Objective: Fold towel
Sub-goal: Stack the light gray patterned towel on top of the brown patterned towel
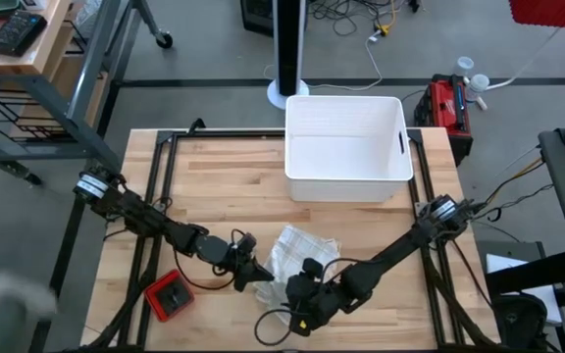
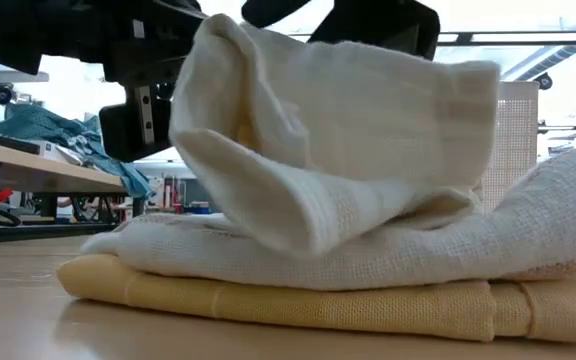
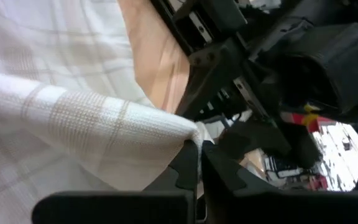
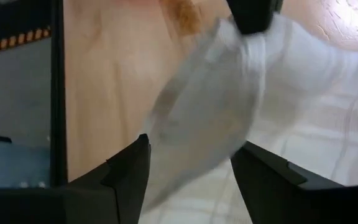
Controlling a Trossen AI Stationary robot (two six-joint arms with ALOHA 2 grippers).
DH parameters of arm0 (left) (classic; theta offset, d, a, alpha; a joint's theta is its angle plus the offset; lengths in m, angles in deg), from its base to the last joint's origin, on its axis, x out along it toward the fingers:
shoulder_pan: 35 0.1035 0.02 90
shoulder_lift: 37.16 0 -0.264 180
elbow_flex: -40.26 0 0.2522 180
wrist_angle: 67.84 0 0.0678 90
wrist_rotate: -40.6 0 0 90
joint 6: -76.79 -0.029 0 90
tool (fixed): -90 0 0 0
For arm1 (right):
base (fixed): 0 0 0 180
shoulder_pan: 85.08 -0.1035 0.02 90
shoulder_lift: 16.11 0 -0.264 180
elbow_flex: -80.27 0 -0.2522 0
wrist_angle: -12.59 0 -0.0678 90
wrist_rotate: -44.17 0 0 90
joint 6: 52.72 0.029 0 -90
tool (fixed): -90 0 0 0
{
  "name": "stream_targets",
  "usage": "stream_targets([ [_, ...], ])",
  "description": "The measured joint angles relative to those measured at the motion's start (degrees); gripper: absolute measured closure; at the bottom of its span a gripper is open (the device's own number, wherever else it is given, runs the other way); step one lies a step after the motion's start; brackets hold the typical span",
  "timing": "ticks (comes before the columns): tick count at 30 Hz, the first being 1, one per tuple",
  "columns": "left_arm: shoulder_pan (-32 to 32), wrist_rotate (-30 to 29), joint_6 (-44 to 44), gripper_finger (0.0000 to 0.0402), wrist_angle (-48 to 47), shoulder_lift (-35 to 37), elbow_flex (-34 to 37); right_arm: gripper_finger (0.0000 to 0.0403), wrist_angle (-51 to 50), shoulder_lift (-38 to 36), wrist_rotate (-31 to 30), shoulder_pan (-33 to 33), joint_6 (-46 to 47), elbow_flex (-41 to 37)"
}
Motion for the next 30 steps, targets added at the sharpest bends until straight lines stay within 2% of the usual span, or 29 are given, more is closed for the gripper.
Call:
stream_targets([
  [12, 0.07, -3.55, 1.41, 0.0401, -1.82, 0.02, -0.99, 0.0137, 2.67, 2.08, 0.03, 1.73, 6.10, 1.36],
  [19, 0.08, -5.15, 2.37, 0.0401, -2.22, 0.02, -1.67, 0.0134, 2.44, 6.06, -0.01, 3.17, 8.55, 5.20],
  [22, 0.09, -5.30, 2.39, 0.0401, -2.35, 0.02, -1.99, 0.0145, -1.94, 7.99, -0.07, 3.91, 11.26, 7.71],
  [25, 0.11, -5.39, 2.39, 0.0401, -2.24, 0.02, -2.08, 0.0169, -11.40, 9.65, -2.21, 4.10, 14.05, 11.17],
  [30, 0.11, -5.37, 2.37, 0.0401, -2.24, 0.02, -2.03, 0.0251, -24.60, 10.84, -5.82, 3.91, 14.13, 16.36],
])
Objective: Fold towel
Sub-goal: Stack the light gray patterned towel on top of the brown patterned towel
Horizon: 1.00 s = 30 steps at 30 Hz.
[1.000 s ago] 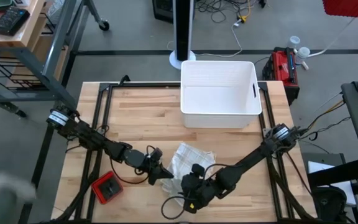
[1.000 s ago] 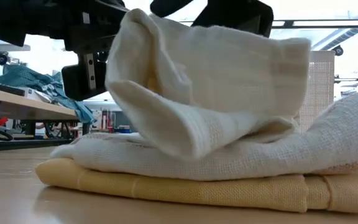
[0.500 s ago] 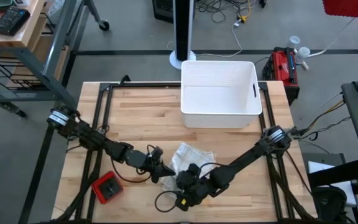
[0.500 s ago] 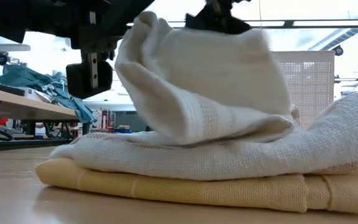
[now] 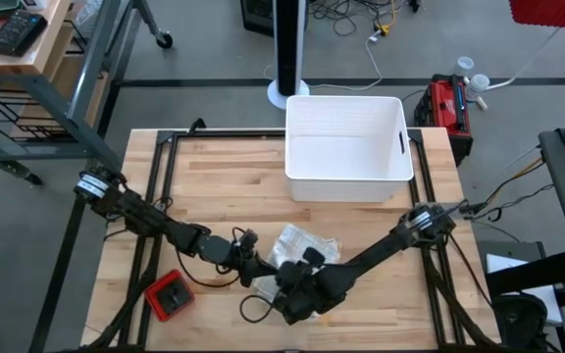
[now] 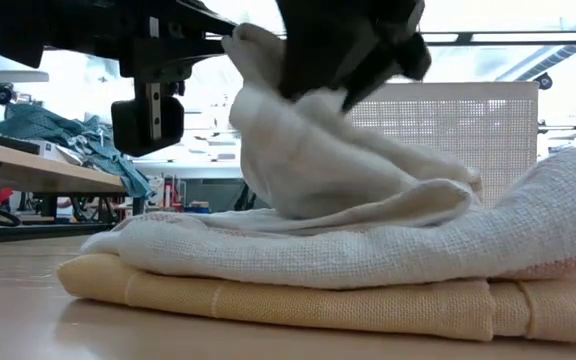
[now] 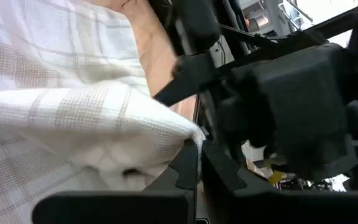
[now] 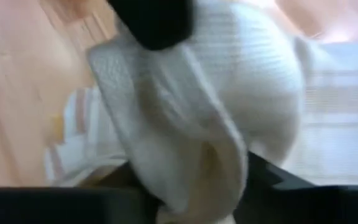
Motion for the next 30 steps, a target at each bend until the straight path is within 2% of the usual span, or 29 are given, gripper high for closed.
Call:
stream_targets([
  [4, -0.02, 0.27, -0.02, 0.0401, -0.04, 0.00, 0.05, 0.0338, -8.22, 0.00, 0.12, -0.76, -3.57, 4.36],
  [6, -0.07, 0.39, -0.21, 0.0401, -0.03, 0.00, 0.04, 0.0375, -12.07, -0.02, 2.08, -1.26, -7.70, 7.13],
  [9, -0.14, 0.50, -0.44, 0.0401, 0.22, 0.00, -0.18, 0.0390, -15.94, -0.02, 6.37, -1.77, -13.28, 10.83],
  [16, -2.49, 0.48, -1.67, 0.0401, -0.50, 0.00, -1.46, 0.0326, -21.30, -0.11, 9.66, -2.89, -17.56, 15.81],
  [22, -4.20, 0.25, -1.95, 0.0401, -9.88, 0.02, -1.38, 0.0253, -18.70, -0.11, 11.71, -3.49, -17.14, 15.63],
  [26, -5.45, 0.31, -1.81, 0.0401, -12.39, 0.02, -1.38, 0.0212, -18.86, -0.11, 14.45, -4.19, -15.71, 15.09],
  [30, -6.20, 1.35, -1.79, 0.0401, -12.93, 0.02, -1.38, 0.0188, -18.48, -0.11, 12.53, -5.29, -14.72, 13.96],
])
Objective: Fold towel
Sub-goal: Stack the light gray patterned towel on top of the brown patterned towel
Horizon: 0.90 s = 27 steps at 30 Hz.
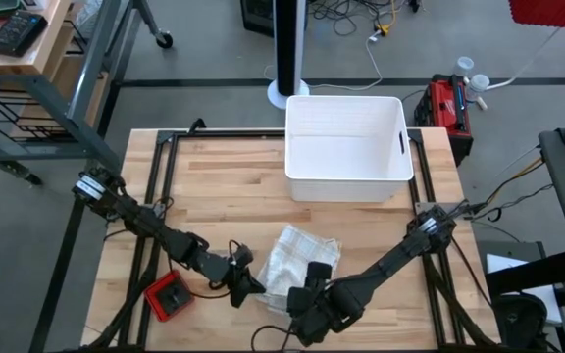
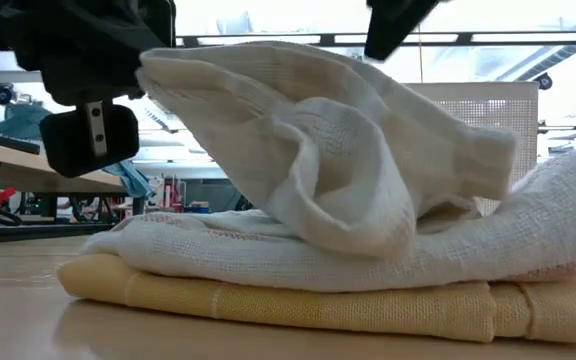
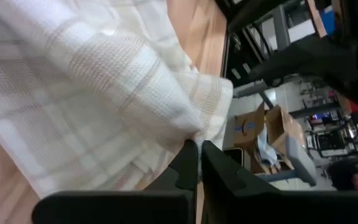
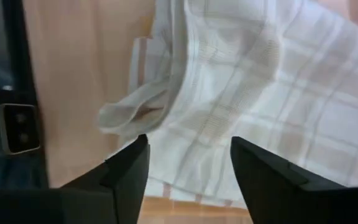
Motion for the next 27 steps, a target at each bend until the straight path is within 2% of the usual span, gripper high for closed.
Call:
stream_targets([
  [3, 0.01, -1.40, 0.02, 0.0401, 0.49, 0.00, 0.02, 0.0176, 3.09, -0.09, -1.85, -0.49, 0.04, -2.89],
  [9, 0.14, -2.78, 0.24, 0.0401, 2.04, 0.04, 0.00, 0.0157, 15.71, -0.02, 0.91, -0.84, 3.04, -8.97],
  [13, 0.19, -4.01, 0.18, 0.0401, 2.45, 0.06, -0.02, 0.0143, 20.40, -0.04, 0.84, -1.04, 5.71, -11.19],
  [18, 0.23, -4.46, -0.93, 0.0401, 7.46, 0.07, -0.07, 0.0131, 20.80, 0.50, -3.06, -0.38, 13.28, -14.03],
  [24, 0.19, -4.50, -1.07, 0.0401, 7.28, 0.11, -0.07, 0.0126, 22.85, 3.69, -5.12, 0.36, 22.60, -14.57],
  [27, -0.06, -4.41, -1.31, 0.0401, 6.05, 0.11, -0.07, 0.0136, 22.82, 5.37, -5.91, 0.34, 26.31, -14.20],
])
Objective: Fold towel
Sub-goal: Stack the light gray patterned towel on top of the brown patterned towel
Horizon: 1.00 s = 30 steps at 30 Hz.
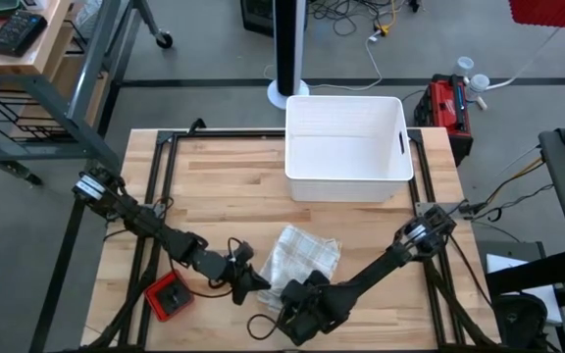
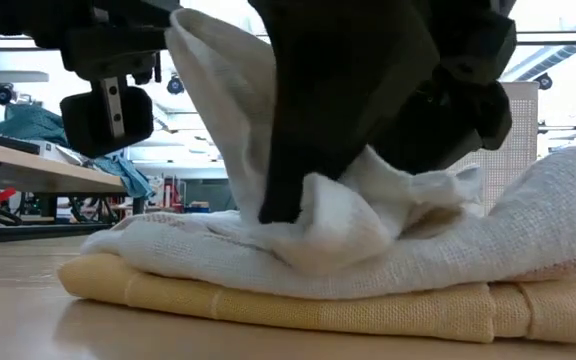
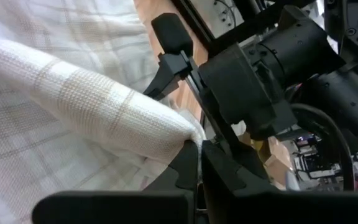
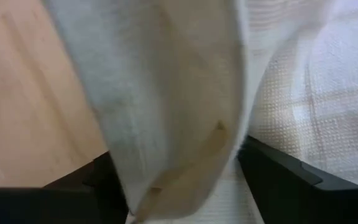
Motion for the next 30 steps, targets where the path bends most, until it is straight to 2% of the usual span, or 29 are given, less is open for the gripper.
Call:
stream_targets([
  [5, -0.20, 1.35, -0.24, 0.0401, -0.92, 0.00, 0.02, 0.0195, -2.46, 0.56, -0.19, -0.94, 2.22, 0.87],
  [12, -0.20, 4.31, -0.81, 0.0401, -3.24, 0.00, 0.04, 0.0356, -12.60, 0.40, 1.21, -1.97, 1.83, 5.13],
  [14, -0.32, 4.54, -0.55, 0.0401, -3.78, 0.00, 0.04, 0.0386, -16.45, 0.40, 1.72, -2.01, -0.18, 7.09],
  [19, -0.62, 4.29, 0.04, 0.0401, -3.61, -0.05, -0.06, 0.0371, -28.79, 0.40, 3.94, -2.15, -1.63, 13.49],
  [22, -1.23, 2.93, -0.26, 0.0401, -3.52, -0.07, -0.91, 0.0377, -34.53, 0.40, 4.44, -2.16, -3.95, 16.96],
  [27, -1.61, 0.75, -3.36, 0.0401, -4.92, -0.47, -3.31, 0.0392, -34.04, 0.40, 7.61, -2.45, -8.99, 19.90],
  [30, -2.69, 0.26, -4.22, 0.0401, -5.24, -2.84, -4.95, 0.0369, -29.07, 0.38, 7.71, -2.49, -9.30, 19.69],
])
